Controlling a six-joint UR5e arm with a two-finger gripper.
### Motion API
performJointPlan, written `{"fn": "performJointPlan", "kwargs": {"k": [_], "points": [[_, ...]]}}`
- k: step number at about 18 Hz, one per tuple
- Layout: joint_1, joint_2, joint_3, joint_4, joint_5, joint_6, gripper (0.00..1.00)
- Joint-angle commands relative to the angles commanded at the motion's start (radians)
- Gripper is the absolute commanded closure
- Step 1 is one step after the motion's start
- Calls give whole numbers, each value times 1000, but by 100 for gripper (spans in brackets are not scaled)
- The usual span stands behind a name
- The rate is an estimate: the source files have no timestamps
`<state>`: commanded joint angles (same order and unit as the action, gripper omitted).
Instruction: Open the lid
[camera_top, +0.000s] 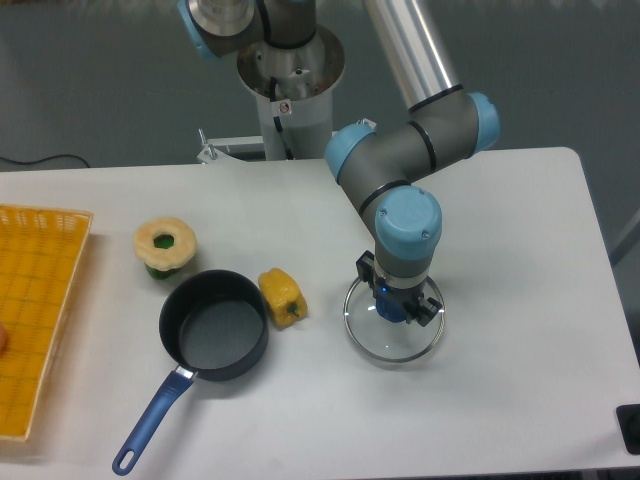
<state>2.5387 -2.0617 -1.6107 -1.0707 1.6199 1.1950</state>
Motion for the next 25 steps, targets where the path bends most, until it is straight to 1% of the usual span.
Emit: {"fn": "performJointPlan", "kwargs": {"k": [14,25], "points": [[0,-18,-2,8,3,-2,29],[-2,-21,-3,14,3,-3,28]]}}
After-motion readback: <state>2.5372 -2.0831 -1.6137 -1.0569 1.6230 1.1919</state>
